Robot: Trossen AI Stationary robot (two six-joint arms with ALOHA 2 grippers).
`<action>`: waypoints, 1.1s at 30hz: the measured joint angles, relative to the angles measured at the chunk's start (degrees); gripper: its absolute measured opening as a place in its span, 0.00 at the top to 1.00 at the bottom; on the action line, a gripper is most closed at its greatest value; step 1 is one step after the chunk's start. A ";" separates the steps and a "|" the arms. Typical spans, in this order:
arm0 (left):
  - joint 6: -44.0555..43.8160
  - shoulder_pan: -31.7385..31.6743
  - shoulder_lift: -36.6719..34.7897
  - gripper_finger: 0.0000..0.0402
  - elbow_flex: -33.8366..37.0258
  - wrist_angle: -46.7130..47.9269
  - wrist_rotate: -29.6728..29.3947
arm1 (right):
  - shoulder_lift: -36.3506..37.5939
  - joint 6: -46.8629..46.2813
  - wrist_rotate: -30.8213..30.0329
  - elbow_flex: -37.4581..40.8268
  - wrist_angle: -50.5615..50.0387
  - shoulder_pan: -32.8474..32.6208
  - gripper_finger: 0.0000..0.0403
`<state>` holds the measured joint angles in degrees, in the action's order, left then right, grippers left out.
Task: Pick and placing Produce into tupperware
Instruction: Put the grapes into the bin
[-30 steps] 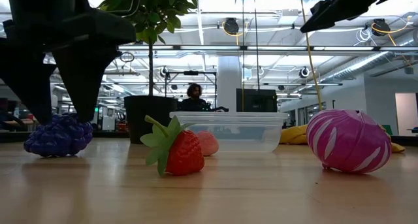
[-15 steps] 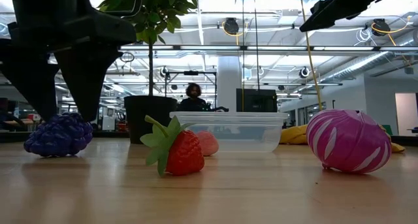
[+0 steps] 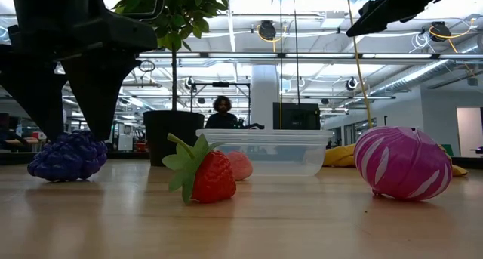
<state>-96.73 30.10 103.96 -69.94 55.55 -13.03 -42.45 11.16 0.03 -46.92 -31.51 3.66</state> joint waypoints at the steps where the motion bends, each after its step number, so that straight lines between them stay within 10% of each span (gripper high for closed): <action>1: 0.01 -0.06 0.00 0.17 -0.01 -0.08 0.04 | -0.01 0.00 0.00 0.00 0.00 -0.02 0.45; 33: -0.78 -0.85 -0.04 0.17 4.30 -5.97 2.81 | -0.01 -0.02 0.02 0.00 -0.02 -0.01 0.45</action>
<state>-97.51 29.25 103.92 -65.65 49.58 -10.22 -42.46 11.14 0.05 -46.92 -31.52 3.65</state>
